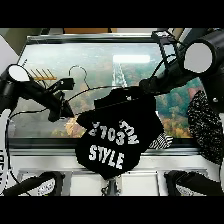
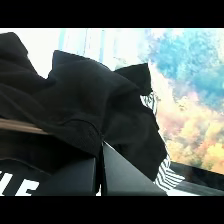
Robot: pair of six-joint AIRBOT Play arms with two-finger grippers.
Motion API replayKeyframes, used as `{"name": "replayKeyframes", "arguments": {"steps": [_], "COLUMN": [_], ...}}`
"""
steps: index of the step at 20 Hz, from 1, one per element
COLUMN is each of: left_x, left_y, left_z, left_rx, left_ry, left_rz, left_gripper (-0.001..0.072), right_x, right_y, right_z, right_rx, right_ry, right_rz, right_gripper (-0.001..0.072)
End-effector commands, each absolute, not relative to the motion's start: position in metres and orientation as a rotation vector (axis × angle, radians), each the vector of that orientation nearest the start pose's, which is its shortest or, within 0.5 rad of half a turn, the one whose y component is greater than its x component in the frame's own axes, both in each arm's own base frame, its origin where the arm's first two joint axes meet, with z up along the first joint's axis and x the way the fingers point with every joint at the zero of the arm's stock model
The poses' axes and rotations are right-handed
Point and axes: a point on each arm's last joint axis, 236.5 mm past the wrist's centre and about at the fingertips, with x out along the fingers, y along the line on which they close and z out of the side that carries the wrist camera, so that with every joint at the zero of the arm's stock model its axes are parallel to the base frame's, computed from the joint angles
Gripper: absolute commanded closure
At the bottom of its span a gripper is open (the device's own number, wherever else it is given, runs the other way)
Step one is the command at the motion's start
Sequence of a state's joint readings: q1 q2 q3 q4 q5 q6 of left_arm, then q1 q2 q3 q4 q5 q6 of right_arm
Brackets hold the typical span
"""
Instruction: Fold the clothes and pants, and hang the long-sleeved shirts on hangers.
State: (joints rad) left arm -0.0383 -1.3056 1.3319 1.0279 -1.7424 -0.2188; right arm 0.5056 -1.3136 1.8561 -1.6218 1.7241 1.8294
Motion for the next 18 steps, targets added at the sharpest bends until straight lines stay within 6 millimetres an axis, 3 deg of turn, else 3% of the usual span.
{"name": "replayKeyframes", "arguments": {"steps": [1, 7, 18], "left_x": [0.284, 0.292, 0.293], "left_y": [-0.143, -0.154, -0.155], "left_z": [0.067, 0.056, 0.057], "left_rx": [0.639, 0.644, 0.643], "left_ry": [1.013, 1.005, 0.997], "left_rz": [-1.498, -1.502, -1.499], "left_gripper": [0.0695, 0.0695, 0.0695], "right_x": [0.330, 0.330, 0.324], "right_y": [0.177, 0.189, 0.312], "right_z": [0.203, 0.208, 0.234], "right_rx": [-0.077, -0.051, 0.005], "right_ry": [1.174, 1.150, 0.943], "right_rz": [0.277, 0.325, 0.670], "right_gripper": [0.0697, 0.0697, 0.0698]}}
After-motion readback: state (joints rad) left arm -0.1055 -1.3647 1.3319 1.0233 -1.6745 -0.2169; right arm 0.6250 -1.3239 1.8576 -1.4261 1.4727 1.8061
